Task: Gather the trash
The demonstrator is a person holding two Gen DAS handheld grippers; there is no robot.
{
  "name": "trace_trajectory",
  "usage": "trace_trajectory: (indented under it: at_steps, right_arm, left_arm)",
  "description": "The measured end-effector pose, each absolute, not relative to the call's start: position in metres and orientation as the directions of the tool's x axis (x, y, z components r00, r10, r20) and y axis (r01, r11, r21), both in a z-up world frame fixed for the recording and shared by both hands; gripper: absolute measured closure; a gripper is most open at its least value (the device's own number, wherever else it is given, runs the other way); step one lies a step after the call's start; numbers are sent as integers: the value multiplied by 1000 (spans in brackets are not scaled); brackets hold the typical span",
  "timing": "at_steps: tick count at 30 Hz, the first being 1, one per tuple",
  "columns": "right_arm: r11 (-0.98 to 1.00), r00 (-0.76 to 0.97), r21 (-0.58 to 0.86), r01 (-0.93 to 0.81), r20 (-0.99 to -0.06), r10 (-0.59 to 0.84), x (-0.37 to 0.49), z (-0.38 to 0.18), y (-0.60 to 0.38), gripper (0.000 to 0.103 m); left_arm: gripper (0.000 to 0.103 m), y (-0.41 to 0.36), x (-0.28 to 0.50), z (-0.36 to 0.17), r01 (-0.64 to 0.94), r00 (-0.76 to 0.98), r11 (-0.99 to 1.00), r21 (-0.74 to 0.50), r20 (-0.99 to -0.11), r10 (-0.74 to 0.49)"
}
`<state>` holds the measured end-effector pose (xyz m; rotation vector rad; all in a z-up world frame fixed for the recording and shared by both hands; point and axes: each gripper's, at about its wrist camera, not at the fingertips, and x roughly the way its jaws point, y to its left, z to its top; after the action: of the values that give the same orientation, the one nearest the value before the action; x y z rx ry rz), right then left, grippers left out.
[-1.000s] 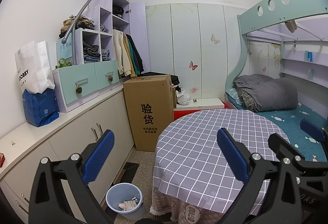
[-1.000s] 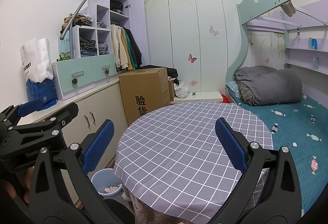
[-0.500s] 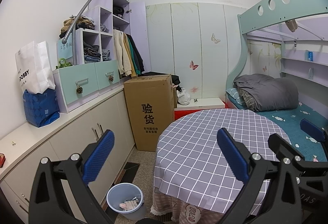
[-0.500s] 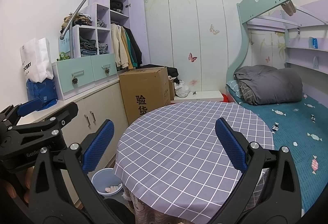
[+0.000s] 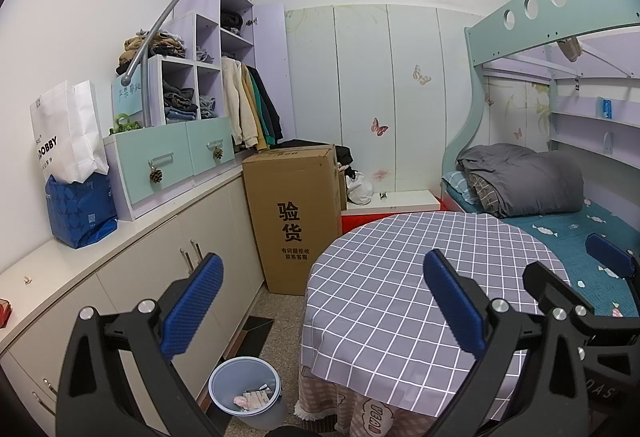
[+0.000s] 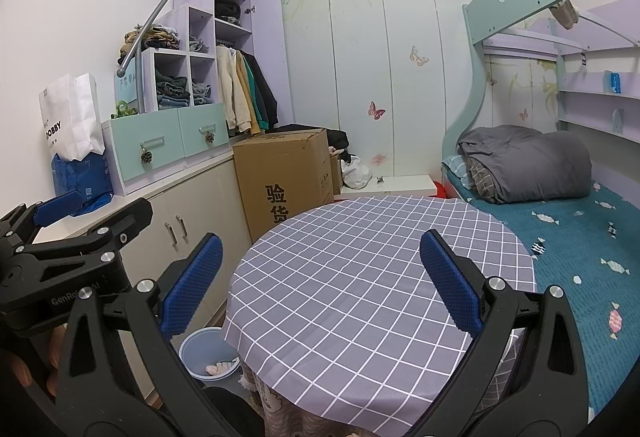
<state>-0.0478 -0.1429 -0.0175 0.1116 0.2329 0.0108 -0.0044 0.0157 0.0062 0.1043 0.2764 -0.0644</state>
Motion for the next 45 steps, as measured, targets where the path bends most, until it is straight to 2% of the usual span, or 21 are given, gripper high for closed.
trace_trajectory:
  at_steps: [45]
  right_arm:
    - [992, 966, 127, 2, -258, 31, -42, -27, -133, 6]
  left_arm:
    - [5, 31, -2, -3, 81, 955, 991, 104, -293, -47]
